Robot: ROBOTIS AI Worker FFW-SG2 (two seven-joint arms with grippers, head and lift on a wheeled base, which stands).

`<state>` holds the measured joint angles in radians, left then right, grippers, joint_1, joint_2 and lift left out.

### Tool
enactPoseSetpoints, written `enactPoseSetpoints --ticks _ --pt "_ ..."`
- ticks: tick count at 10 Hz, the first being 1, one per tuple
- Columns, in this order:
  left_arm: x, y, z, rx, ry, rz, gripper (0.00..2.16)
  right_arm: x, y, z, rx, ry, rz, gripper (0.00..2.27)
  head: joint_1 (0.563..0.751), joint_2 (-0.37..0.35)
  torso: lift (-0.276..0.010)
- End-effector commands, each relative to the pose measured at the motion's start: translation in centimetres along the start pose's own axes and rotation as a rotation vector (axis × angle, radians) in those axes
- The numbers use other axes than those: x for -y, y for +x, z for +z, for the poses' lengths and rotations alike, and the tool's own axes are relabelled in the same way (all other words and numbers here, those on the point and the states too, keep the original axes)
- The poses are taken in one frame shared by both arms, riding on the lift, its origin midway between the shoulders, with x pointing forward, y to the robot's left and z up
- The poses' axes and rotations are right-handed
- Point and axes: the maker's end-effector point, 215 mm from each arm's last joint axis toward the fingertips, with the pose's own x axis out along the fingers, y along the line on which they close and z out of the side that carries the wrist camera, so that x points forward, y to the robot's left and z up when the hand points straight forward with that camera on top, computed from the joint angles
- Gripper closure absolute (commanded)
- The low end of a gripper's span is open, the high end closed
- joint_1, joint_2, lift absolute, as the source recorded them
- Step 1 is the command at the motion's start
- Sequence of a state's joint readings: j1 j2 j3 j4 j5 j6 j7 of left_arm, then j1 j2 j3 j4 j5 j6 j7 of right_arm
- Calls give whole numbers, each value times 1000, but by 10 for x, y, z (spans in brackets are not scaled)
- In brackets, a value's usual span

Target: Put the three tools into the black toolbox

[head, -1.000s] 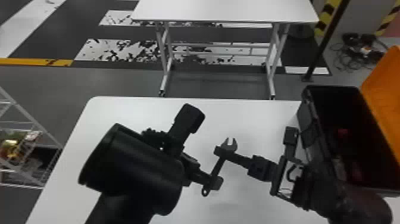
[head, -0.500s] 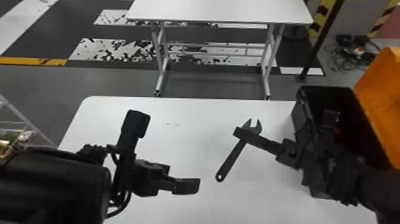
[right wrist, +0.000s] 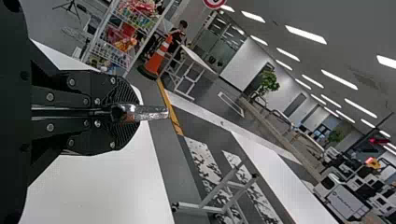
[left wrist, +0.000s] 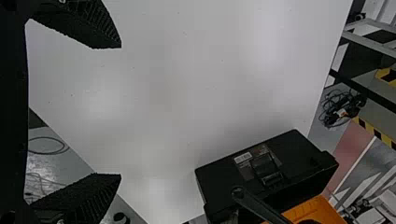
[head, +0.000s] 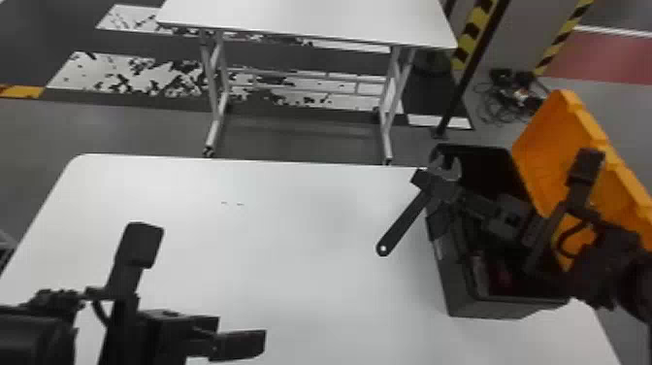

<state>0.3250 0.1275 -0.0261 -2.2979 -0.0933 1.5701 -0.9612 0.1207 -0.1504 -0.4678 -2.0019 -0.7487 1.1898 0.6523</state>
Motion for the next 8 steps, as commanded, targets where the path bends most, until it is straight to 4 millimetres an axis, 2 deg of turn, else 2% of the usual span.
enactPoseSetpoints --ticks 1,3,4,7,8 --pt "-5 5 -28 -34 -74 -33 22 7 -26 30 32 -59 -42 2243 695 -176 -51" --pt "-15 10 -55 -72 -151 -51 26 18 -55 63 70 -125 -116 2243 695 -259 -51" --pt "-13 10 -63 -74 -185 -83 26 19 -65 76 90 -165 -149 2240 695 -275 -51" --pt "-17 6 -88 -87 -266 -122 29 36 -92 91 100 -320 -279 2240 695 -350 -51" --pt "-20 2 -88 -63 -273 -135 29 42 -100 91 100 -382 -320 2243 695 -350 -51"
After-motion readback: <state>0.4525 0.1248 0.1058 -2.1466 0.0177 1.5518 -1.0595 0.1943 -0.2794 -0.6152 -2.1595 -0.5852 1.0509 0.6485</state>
